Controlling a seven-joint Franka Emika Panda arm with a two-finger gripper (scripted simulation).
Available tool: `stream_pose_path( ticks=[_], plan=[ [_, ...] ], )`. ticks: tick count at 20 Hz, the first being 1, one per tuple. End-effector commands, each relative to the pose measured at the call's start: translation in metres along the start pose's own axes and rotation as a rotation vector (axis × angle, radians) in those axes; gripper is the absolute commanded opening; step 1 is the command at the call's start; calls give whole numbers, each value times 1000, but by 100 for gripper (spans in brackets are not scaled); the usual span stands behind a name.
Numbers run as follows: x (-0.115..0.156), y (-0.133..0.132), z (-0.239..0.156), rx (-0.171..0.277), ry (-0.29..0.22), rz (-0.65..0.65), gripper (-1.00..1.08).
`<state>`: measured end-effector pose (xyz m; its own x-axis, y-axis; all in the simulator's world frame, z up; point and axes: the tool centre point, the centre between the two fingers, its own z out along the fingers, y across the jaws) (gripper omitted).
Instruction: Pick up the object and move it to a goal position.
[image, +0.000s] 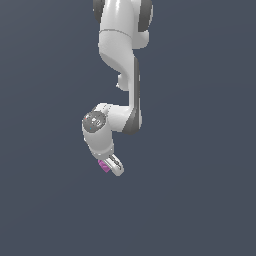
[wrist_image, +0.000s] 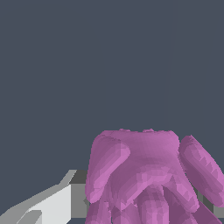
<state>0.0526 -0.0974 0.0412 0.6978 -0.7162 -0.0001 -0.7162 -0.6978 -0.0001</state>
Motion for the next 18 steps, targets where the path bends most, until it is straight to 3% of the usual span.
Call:
stream_pose_path(
  ticks=[1,10,18],
  plan=[
    [0,0,0,0,0,0,-100],
    [-2,3,-7,0,0,0,-100],
    [-12,15,-42,1,-1,0,-100]
  ],
)
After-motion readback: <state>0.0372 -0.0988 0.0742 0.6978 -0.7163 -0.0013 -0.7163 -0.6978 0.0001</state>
